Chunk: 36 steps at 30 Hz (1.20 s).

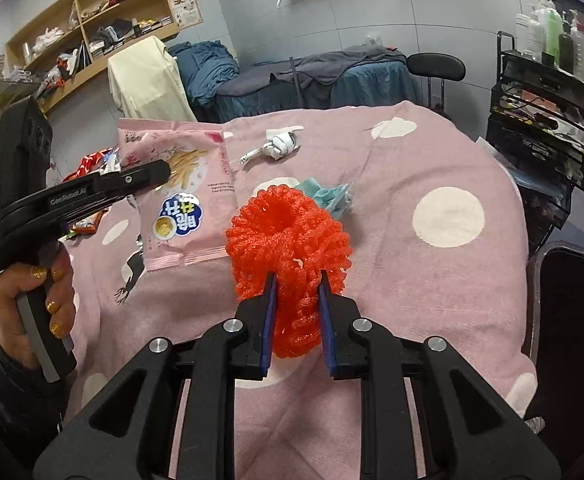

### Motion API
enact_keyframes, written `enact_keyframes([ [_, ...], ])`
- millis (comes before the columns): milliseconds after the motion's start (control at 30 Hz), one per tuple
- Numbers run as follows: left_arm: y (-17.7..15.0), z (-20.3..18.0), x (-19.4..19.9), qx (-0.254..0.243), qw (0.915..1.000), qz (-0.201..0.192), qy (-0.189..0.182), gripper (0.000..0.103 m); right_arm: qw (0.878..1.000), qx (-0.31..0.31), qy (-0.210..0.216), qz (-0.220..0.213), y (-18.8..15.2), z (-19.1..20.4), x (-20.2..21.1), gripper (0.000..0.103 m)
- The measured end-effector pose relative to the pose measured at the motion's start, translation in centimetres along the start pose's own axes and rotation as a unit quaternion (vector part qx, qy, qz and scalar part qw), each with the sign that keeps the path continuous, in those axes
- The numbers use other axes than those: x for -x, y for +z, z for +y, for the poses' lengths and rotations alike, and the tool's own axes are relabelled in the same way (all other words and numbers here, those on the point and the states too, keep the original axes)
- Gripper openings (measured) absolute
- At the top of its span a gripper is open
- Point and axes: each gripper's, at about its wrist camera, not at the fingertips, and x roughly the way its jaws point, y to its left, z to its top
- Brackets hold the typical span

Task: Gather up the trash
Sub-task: 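Grasp the orange net with the right tool while the left tool grasps the pink snack bag, then carry both items to the bin and release the orange net from the right tool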

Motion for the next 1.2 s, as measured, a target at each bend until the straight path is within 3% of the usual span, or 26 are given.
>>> enact_keyframes([
  [300, -1.4, -3.8, 1.7, -0.032, 0.9990, -0.020, -0.024, 0.004, 0.997, -0.054, -0.025, -0.042, -1.8, -3.7, 3.9, 0.021],
  [533, -1.9, -7.4, 1.4, -0.054, 0.9963, -0.022, -0.063, 0.004, 0.991, -0.098, -0.057, -0.068, -3.2, -7.1, 6.5, 0.021],
  [1200, -3.2, -17.0, -3.3, -0.119, 0.9824, 0.022, -0.143, 0.004, 0.959, -0.195, -0.179, -0.104, -7.9, -15.4, 11.4, 0.021],
])
